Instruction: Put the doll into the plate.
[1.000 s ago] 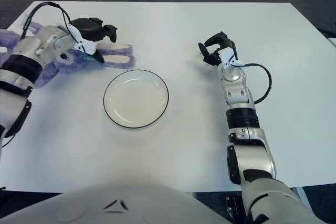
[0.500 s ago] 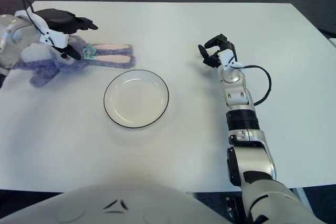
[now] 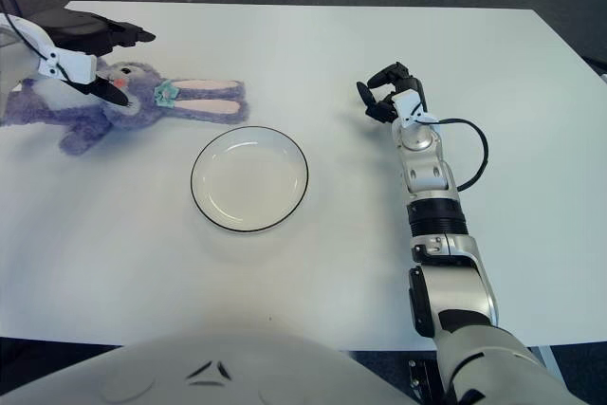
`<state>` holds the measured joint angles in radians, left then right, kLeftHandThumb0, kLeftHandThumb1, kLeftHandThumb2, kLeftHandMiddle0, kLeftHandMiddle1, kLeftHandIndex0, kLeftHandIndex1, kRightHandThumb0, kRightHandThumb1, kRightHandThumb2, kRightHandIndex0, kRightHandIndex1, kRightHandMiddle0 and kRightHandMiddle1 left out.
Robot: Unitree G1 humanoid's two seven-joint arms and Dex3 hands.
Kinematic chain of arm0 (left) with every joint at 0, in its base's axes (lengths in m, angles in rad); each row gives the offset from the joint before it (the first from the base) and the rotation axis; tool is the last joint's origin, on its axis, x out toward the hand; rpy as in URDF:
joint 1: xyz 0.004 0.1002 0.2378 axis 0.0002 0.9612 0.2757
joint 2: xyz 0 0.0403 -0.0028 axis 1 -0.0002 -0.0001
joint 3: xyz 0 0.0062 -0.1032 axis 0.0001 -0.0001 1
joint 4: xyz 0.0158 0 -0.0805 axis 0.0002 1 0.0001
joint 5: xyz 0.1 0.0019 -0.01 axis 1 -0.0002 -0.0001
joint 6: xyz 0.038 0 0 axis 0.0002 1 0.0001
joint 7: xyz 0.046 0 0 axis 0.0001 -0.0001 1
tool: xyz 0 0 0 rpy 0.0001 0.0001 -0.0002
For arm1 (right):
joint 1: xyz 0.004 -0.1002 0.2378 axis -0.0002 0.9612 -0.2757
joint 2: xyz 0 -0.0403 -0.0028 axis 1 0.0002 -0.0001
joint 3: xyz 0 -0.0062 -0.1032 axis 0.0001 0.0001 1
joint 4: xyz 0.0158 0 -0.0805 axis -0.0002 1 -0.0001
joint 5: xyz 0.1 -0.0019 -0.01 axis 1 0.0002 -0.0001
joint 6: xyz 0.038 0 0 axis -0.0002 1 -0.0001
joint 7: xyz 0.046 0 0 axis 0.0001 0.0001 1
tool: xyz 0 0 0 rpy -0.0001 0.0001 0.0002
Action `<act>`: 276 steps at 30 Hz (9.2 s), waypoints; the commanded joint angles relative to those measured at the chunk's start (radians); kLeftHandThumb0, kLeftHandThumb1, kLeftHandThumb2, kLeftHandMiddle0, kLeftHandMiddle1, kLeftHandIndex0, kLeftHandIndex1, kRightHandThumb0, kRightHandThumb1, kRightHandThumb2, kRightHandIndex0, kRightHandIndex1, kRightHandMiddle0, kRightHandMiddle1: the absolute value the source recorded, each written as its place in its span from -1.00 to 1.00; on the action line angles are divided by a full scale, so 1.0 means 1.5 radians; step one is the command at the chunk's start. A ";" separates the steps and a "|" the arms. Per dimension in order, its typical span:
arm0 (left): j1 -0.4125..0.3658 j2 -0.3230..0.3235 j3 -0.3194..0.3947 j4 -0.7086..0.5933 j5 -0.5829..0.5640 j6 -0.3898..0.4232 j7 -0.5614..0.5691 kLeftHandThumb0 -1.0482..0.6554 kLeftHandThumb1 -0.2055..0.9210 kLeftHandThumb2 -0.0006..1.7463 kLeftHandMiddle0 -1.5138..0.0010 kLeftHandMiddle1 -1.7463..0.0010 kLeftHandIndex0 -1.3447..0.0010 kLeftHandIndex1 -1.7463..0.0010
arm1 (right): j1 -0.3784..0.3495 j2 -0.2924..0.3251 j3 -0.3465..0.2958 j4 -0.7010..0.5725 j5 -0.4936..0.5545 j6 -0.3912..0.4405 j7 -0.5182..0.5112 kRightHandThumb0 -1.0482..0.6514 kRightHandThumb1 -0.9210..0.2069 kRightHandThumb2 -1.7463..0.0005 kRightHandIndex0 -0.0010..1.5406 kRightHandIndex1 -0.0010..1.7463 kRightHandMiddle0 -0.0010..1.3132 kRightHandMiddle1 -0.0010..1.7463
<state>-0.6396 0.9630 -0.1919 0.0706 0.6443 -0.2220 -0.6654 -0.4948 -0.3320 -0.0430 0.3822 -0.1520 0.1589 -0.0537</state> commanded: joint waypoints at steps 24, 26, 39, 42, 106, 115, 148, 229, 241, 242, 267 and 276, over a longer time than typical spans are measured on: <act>-0.014 -0.063 -0.053 0.176 0.072 -0.046 0.140 -0.87 1.00 -0.89 0.99 1.00 0.75 0.97 | 0.000 0.002 -0.004 0.005 0.000 -0.005 0.004 -0.21 -0.72 0.24 -0.05 1.00 -0.45 0.92; -0.018 -0.067 -0.055 0.193 0.072 -0.050 0.151 -0.87 1.00 -0.89 1.00 1.00 0.75 0.98 | 0.001 0.001 -0.004 0.005 0.000 -0.006 0.004 -0.21 -0.72 0.24 -0.05 1.00 -0.45 0.92; -0.046 -0.097 -0.079 0.274 0.098 -0.026 0.185 -0.88 0.98 -0.97 1.00 1.00 0.84 1.00 | 0.003 -0.004 -0.009 0.010 0.004 -0.014 0.009 -0.21 -0.72 0.24 -0.05 1.00 -0.45 0.92; -0.048 -0.099 -0.082 0.279 0.100 -0.024 0.188 -0.88 0.97 -0.98 1.00 1.00 0.86 1.00 | 0.003 -0.004 -0.010 0.011 0.004 -0.015 0.010 -0.21 -0.72 0.24 -0.04 1.00 -0.45 0.92; -0.092 -0.169 -0.190 0.545 0.088 -0.077 0.310 -0.31 0.65 -1.00 0.94 -0.33 0.57 0.30 | 0.023 -0.017 -0.028 -0.023 0.011 -0.008 0.044 -0.21 -0.75 0.28 -0.03 1.00 -0.44 0.90; -0.107 -0.167 -0.211 0.581 0.099 -0.108 0.327 -0.18 0.69 -0.99 1.00 -0.63 0.74 -0.18 | 0.023 -0.016 -0.030 -0.021 0.009 -0.011 0.044 -0.21 -0.76 0.28 -0.03 1.00 -0.45 0.90; -0.145 -0.182 -0.270 0.703 0.140 -0.143 0.503 0.09 0.86 -0.84 0.06 -1.00 0.06 -0.99 | 0.029 -0.019 -0.037 -0.031 0.015 -0.013 0.055 -0.21 -0.78 0.31 -0.02 1.00 -0.44 0.89; -0.206 -0.230 -0.180 0.602 0.030 -0.356 0.430 0.26 0.92 -0.82 -0.08 -1.00 0.07 -1.00 | 0.031 -0.028 -0.011 -0.014 0.008 -0.031 0.102 -0.19 -1.00 0.60 -0.05 1.00 -0.41 0.80; -0.245 -0.307 -0.198 0.637 0.055 -0.301 0.457 0.26 0.52 -0.34 -0.13 -1.00 0.02 -1.00 | 0.042 -0.022 0.002 -0.034 0.012 -0.033 0.114 -0.19 -1.00 0.60 -0.05 1.00 -0.41 0.80; -0.249 -0.313 -0.200 0.642 0.058 -0.297 0.459 0.26 0.52 -0.34 -0.13 -1.00 0.02 -1.00 | 0.042 -0.022 0.003 -0.036 0.011 -0.032 0.114 -0.19 -1.00 0.60 -0.05 1.00 -0.41 0.80; -0.318 -0.436 -0.254 0.732 0.115 -0.202 0.555 0.29 0.39 -0.18 -0.13 -1.00 0.00 -1.00 | 0.074 -0.012 0.027 -0.098 0.000 -0.016 0.116 -0.20 -1.00 0.62 -0.05 1.00 -0.38 0.77; -0.331 -0.457 -0.269 0.755 0.118 -0.184 0.574 0.30 0.37 -0.14 -0.14 -1.00 -0.01 -1.00 | 0.079 -0.010 0.029 -0.112 -0.002 -0.007 0.117 -0.20 -1.00 0.63 -0.06 1.00 -0.38 0.76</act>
<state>-1.1038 0.2765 -0.5891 1.1890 0.8144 -0.5032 0.1772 -0.3851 -0.3393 0.0061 0.2284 -0.1484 0.1359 0.1206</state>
